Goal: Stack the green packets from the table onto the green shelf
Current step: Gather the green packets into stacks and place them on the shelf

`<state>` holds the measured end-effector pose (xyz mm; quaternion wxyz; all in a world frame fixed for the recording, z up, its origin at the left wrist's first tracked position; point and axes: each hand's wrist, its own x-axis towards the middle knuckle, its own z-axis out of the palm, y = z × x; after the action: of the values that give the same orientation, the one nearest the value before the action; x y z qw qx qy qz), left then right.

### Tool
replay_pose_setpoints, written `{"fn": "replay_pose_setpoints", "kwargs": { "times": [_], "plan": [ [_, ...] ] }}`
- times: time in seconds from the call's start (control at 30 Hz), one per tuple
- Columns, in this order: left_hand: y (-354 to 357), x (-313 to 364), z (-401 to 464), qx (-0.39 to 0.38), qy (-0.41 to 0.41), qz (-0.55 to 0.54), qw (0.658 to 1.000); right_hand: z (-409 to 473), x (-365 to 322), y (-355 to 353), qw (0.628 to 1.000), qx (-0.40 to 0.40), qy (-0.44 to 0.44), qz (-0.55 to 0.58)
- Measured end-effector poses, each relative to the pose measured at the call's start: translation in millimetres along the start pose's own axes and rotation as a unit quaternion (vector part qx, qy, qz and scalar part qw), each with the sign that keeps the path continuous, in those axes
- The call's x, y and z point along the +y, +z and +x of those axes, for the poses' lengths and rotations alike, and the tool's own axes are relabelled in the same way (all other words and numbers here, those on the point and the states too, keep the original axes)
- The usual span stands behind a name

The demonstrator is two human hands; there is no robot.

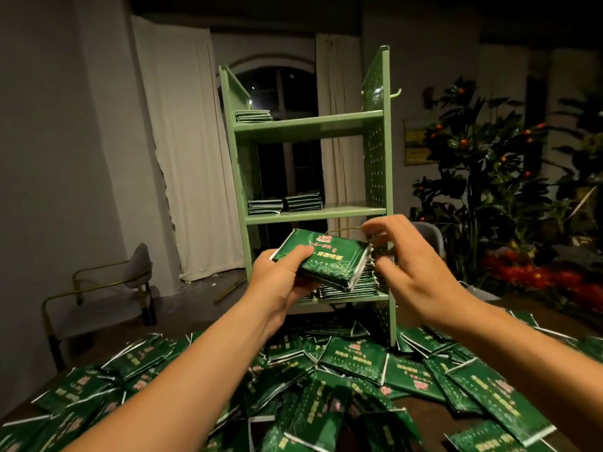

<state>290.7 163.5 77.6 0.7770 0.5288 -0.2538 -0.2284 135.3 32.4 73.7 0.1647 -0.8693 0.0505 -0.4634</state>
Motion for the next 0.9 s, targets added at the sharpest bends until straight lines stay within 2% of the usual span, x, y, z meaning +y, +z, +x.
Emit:
{"fn": "replay_pose_setpoints", "kwargs": {
  "times": [0.07,0.1,0.17,0.27,0.47,0.5,0.57,0.6,0.63,0.73,0.8,0.9],
  "plan": [
    [8,9,5,-0.005,-0.009,0.0,1.0,3,1,-6,0.977,-0.043,-0.136,-0.155],
    [13,13,7,-0.012,-0.017,-0.001,1.0,5,2,-7,0.961,-0.051,-0.173,-0.21],
    [21,20,10,-0.032,-0.037,-0.011,0.999,10,2,-4,0.943,-0.011,-0.21,-0.258],
    [33,28,16,-0.063,-0.062,-0.025,0.996,20,8,-8,0.933,0.053,-0.242,-0.263],
    [43,38,37,-0.109,-0.06,-0.013,0.992,38,20,-15,0.929,0.059,-0.248,-0.268],
    [44,40,42,-0.108,-0.054,0.001,0.993,42,21,-18,0.929,0.063,-0.238,-0.275],
    [43,40,54,-0.074,0.007,0.134,0.988,53,28,-22,0.929,0.073,-0.209,-0.296],
    [40,39,60,-0.052,0.06,0.231,0.97,60,33,-24,0.928,0.077,-0.194,-0.308],
    [37,38,65,-0.035,0.119,0.329,0.936,67,37,-24,0.927,0.076,-0.181,-0.32],
    [29,35,73,-0.025,0.266,0.541,0.797,89,47,-22,0.917,0.053,-0.163,-0.359],
    [27,34,78,-0.033,0.312,0.604,0.732,104,51,-15,0.91,0.035,-0.152,-0.385],
    [29,35,83,-0.052,0.334,0.642,0.688,126,55,-4,0.897,0.015,-0.132,-0.421]
  ]
}}
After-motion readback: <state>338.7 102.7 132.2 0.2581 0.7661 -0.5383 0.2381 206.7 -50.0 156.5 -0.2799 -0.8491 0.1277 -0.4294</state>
